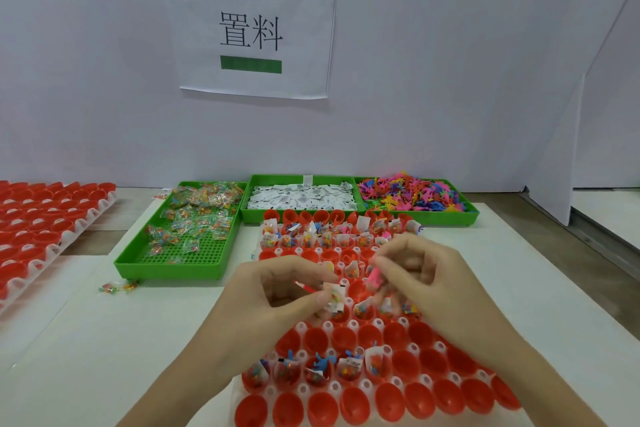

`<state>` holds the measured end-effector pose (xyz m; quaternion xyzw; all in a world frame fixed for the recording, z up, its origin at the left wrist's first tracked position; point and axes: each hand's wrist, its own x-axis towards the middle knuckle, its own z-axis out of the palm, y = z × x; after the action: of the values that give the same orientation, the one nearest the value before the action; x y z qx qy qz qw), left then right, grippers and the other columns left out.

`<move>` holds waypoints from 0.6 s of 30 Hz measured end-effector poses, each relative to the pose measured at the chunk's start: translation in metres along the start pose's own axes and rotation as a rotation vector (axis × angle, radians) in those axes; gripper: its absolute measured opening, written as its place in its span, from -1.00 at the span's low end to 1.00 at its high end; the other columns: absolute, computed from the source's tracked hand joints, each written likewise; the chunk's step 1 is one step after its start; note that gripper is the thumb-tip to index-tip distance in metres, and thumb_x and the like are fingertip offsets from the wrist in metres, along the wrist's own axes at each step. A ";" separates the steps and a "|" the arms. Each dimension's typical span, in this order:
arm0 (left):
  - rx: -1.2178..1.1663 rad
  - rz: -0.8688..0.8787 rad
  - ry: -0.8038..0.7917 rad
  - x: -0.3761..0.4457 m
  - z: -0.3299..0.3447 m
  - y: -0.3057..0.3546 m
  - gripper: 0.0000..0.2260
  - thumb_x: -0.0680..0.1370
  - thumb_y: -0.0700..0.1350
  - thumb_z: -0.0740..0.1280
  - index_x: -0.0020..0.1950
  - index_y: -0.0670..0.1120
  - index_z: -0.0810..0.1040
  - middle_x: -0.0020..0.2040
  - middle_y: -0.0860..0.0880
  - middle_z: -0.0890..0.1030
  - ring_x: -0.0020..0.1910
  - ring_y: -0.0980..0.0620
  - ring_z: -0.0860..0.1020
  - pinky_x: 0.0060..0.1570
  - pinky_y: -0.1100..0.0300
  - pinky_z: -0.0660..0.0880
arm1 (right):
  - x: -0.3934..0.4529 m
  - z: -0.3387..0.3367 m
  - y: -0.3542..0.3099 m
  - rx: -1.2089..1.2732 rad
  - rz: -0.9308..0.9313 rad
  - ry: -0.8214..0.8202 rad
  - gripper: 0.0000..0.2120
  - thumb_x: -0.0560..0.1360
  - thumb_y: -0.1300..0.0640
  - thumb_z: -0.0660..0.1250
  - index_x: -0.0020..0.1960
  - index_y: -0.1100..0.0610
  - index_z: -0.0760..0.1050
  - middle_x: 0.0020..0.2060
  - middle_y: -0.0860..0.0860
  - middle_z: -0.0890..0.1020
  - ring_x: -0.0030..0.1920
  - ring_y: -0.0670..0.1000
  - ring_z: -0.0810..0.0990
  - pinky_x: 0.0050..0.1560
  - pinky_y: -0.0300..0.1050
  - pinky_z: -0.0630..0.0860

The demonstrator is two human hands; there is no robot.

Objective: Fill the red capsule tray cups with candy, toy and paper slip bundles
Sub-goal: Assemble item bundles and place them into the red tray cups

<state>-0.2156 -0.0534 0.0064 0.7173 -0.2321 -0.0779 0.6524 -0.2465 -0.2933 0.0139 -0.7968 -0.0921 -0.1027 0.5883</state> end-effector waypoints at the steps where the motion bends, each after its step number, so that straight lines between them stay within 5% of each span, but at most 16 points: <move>1: 0.032 0.015 -0.010 -0.001 0.003 -0.001 -0.85 0.48 -0.16 0.55 0.01 0.02 0.75 -0.10 -0.09 0.74 -0.16 -0.06 0.73 -0.10 0.25 0.63 | -0.007 0.005 0.000 -0.014 -0.014 -0.019 -0.95 0.60 0.24 0.38 -0.01 0.16 0.62 -0.25 0.15 0.71 -0.29 0.13 0.72 -0.38 -0.14 0.59; 8: 0.034 0.063 -0.043 -0.005 0.023 -0.008 -0.91 0.47 -0.11 0.57 -0.04 -0.01 0.74 -0.13 -0.06 0.75 -0.11 -0.02 0.74 -0.04 0.16 0.66 | -0.021 0.011 -0.003 -0.152 -0.050 -0.047 -0.82 0.54 0.16 0.47 -0.01 -0.11 0.74 -0.22 -0.04 0.74 -0.28 -0.05 0.71 -0.19 -0.26 0.63; 13: 0.080 0.082 0.040 -0.007 0.030 -0.010 -0.91 0.46 -0.15 0.57 -0.09 -0.01 0.73 -0.17 -0.03 0.74 -0.16 0.01 0.73 -0.10 0.24 0.64 | -0.026 0.001 -0.007 -0.144 -0.025 -0.122 -0.76 0.55 0.27 0.44 0.09 -0.03 0.73 -0.10 -0.06 0.73 -0.12 -0.01 0.74 0.01 -0.25 0.63; 18: 0.052 0.099 0.034 -0.008 0.036 -0.012 -0.88 0.45 -0.13 0.58 -0.05 -0.01 0.72 -0.15 -0.05 0.74 -0.14 -0.04 0.73 -0.09 0.21 0.64 | -0.027 -0.010 -0.013 -0.065 0.015 -0.140 -0.82 0.51 0.22 0.50 0.05 0.00 0.73 -0.13 -0.02 0.76 -0.11 -0.01 0.75 -0.01 -0.25 0.64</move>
<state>-0.2350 -0.0816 -0.0115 0.7229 -0.2582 -0.0272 0.6403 -0.2763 -0.2998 0.0215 -0.8215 -0.1237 -0.0452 0.5548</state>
